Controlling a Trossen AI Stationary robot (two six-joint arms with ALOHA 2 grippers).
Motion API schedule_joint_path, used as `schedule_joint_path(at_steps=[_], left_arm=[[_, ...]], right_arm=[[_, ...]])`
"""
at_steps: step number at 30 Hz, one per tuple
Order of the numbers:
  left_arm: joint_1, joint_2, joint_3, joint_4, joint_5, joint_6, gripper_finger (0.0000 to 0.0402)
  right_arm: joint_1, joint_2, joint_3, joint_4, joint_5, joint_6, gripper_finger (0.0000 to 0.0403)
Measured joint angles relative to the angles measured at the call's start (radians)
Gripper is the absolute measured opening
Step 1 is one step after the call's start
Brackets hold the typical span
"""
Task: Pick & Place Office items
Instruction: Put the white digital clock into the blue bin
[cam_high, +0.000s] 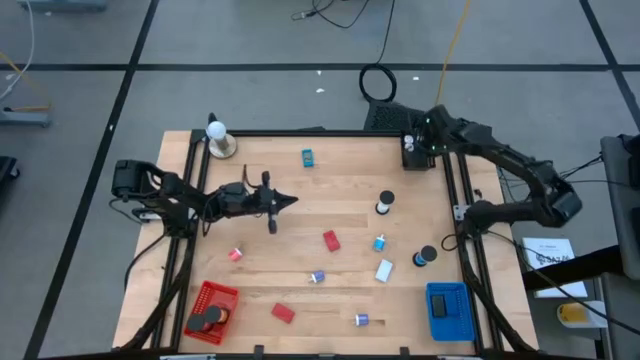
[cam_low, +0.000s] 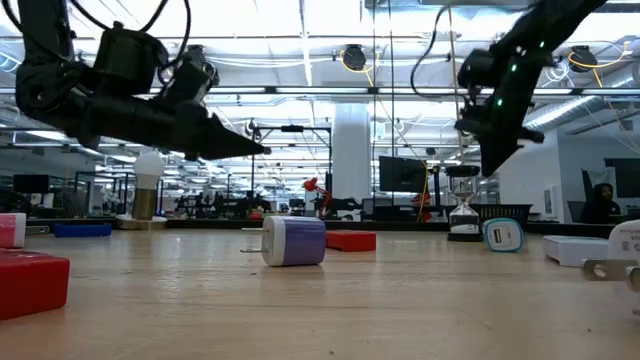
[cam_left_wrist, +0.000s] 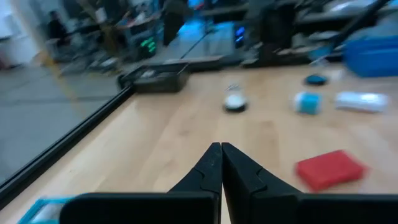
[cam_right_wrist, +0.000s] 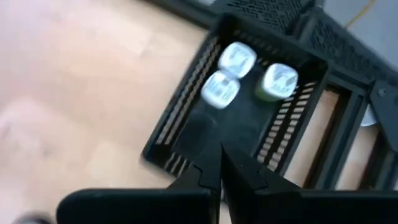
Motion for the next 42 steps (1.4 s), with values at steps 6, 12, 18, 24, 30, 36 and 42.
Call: schedule_joint_path(at_steps=[6,12,18,24,30,36,42], left_arm=[[0.0,0.0,-0.083,0.136,0.017,-0.028,0.0011],[0.0,0.0,-0.092,0.129,0.021,-0.093,0.0011],[0.0,0.0,-0.089,0.115,0.021,-0.178,0.0032],[-0.007,0.0,-0.089,0.111,0.02,-0.21,0.0026],[-0.017,0.0,-0.089,0.111,0.02,-0.211,0.0014],[-0.019,0.0,-0.089,0.111,0.021,-0.211,0.0004],[-0.019,0.0,-0.089,0.112,0.021,-0.21,0.0027]], right_arm=[[0.317,-0.102,0.0,-0.106,0.159,0.071,0.0001],[0.653,-0.115,0.0,-0.089,0.254,0.22,0.0001],[0.897,-0.08,0.0,-0.004,0.316,0.247,0.0001],[1.035,0.002,0.0,0.129,0.312,0.201,0.0001],[1.143,0.098,0.0,0.213,0.312,0.157,0.0001],[1.194,0.159,0.0,0.322,0.311,0.097,0.0003],[1.197,0.184,0.0,0.361,0.311,0.084,0.0021]])
